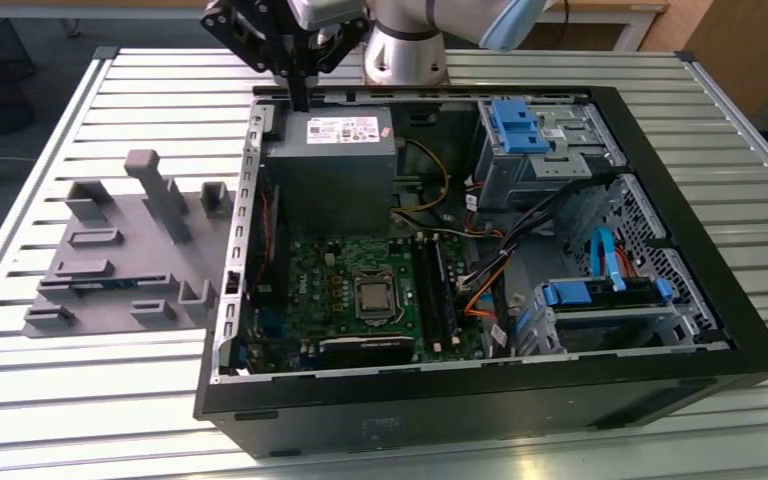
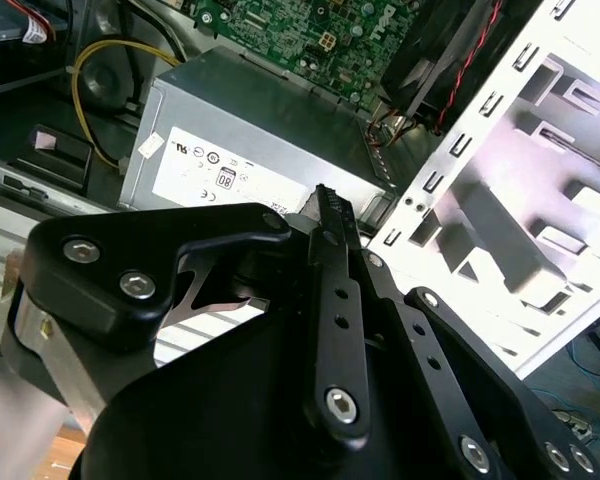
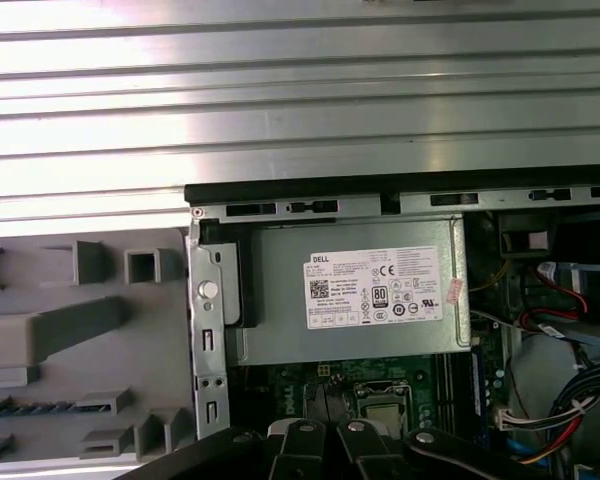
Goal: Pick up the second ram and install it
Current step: 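Reach for the second ram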
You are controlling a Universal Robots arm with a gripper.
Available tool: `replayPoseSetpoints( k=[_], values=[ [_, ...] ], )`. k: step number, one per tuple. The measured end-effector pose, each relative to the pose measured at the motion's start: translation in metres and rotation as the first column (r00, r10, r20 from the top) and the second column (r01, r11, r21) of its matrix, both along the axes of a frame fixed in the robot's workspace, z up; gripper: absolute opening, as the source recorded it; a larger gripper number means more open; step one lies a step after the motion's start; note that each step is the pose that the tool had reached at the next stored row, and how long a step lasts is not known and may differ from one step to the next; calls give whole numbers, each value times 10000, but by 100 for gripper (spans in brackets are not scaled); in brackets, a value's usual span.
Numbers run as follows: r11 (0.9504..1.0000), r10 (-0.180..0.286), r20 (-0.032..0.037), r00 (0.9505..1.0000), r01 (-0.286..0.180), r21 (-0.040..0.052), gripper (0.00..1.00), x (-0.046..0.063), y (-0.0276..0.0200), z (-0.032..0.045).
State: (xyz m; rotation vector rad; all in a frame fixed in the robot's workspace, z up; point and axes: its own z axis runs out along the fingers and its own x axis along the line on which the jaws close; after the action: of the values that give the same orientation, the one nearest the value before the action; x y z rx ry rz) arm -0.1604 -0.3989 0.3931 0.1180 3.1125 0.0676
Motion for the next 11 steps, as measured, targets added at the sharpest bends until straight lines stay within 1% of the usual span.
replayPoseSetpoints(
  k=[11],
  values=[
    [10000,0,-1,10000,0,-1,11,-49,0,0]
  ],
)
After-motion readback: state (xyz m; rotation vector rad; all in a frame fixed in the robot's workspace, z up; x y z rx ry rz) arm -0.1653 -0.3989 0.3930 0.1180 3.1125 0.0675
